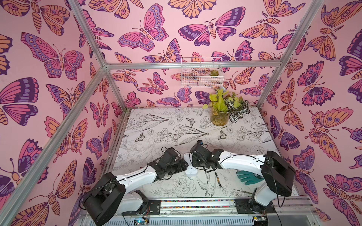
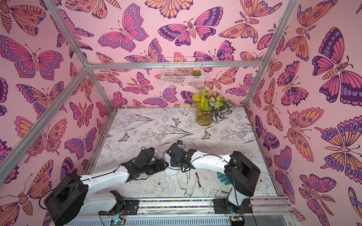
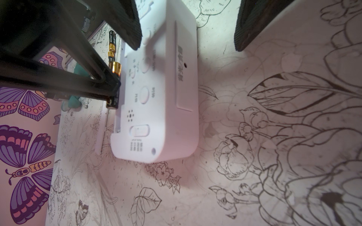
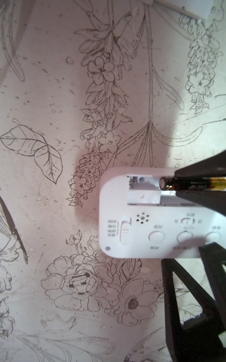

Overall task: Insert the battery into the alarm
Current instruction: Install the battery in the alarm.

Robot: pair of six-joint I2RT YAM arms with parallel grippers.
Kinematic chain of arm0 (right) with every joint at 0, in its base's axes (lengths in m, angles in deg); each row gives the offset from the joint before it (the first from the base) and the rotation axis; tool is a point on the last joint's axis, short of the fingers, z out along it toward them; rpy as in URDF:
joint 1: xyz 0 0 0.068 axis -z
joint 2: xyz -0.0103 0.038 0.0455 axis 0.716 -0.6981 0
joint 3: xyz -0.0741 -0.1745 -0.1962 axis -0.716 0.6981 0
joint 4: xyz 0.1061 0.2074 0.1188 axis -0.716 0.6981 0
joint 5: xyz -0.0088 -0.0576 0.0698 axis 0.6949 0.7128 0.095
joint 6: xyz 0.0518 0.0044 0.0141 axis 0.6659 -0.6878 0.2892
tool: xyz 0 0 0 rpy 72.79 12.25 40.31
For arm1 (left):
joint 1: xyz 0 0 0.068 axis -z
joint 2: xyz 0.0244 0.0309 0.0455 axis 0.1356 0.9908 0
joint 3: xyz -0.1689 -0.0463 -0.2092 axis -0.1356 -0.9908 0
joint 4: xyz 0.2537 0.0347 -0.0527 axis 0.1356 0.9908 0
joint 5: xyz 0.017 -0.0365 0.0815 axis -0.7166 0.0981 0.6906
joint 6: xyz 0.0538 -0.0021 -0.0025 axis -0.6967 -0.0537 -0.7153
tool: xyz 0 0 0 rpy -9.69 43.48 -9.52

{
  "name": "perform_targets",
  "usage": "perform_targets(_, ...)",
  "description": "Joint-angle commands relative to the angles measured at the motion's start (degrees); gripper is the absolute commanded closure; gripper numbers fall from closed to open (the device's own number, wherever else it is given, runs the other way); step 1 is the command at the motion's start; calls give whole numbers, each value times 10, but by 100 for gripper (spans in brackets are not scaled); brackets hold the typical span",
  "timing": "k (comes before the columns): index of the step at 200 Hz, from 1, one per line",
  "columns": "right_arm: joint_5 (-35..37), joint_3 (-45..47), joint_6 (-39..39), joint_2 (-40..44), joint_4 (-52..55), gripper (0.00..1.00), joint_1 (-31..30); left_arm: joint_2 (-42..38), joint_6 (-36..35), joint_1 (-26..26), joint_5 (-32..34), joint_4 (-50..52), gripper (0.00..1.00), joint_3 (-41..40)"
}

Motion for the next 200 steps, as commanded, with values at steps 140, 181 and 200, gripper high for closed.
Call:
perform_targets(140,5,-12,0,-18,27,71,3,2,-9,-2,7,2,23,0)
perform_targets(181,8,-4,-14,22,26,63,2,2,-11,-2,10,5,22,1)
perform_targets(200,21,0,-19,34,32,62,2,-1,-14,-1,12,8,21,1)
